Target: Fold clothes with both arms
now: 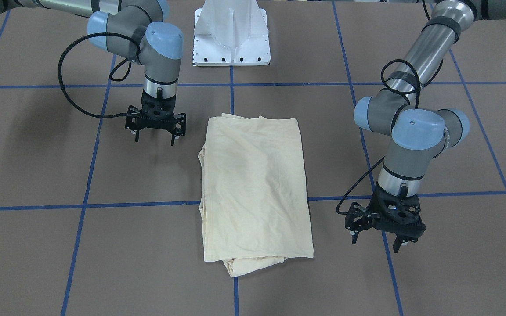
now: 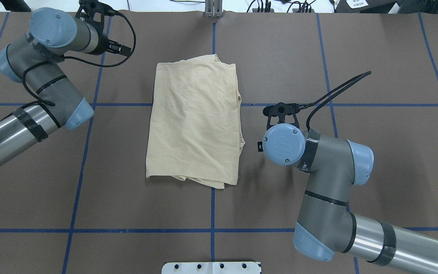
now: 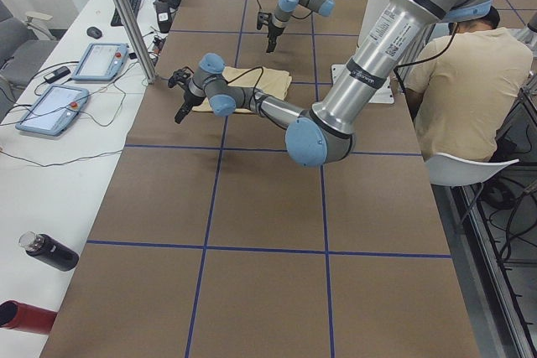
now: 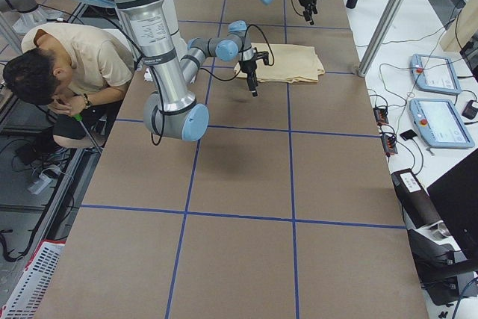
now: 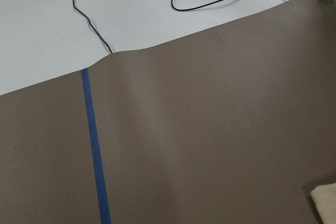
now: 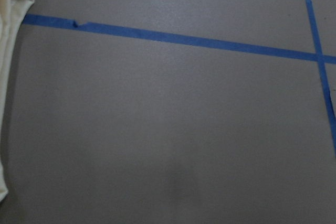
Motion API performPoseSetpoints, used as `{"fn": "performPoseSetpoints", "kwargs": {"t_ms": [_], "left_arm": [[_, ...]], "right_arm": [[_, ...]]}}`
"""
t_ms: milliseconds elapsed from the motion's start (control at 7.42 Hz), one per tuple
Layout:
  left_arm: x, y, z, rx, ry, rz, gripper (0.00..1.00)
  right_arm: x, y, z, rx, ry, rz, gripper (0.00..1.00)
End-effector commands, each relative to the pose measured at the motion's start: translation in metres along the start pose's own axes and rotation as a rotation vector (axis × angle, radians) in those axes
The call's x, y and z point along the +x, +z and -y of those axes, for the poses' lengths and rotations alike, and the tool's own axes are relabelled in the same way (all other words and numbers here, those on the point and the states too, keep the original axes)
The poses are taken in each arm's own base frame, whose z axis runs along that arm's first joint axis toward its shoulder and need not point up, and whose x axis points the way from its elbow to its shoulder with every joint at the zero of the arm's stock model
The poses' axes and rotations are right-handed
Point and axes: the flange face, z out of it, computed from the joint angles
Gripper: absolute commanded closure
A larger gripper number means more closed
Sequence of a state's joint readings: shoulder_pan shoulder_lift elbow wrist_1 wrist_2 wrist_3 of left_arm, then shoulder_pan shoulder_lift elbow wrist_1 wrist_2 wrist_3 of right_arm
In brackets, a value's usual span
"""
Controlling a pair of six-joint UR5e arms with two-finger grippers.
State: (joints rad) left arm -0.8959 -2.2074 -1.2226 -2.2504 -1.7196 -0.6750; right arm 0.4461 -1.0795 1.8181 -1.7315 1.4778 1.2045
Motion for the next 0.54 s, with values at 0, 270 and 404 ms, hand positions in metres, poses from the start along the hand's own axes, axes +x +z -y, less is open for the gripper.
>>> {"fn": "performPoseSetpoints", "kwargs": {"t_ms": [0,270,404], "left_arm": [[0.002,-0.001,0.0,0.0,0.0,-0.005,0.0],[0.023,-0.026,-0.013,0.007,-0.081,-0.07,0.0],[0.028,-0.058,-0.04,-0.022,-0.134,-0.152,0.0]], "right_arm": [[-0.019,-0.039,0.043,0.05,0.073,0.071,0.0],[-0.024,-0.054,0.044,0.064,0.169,0.253,0.0],[-0.012,-0.051,0.038,0.069,0.175,0.276,0.0]]}}
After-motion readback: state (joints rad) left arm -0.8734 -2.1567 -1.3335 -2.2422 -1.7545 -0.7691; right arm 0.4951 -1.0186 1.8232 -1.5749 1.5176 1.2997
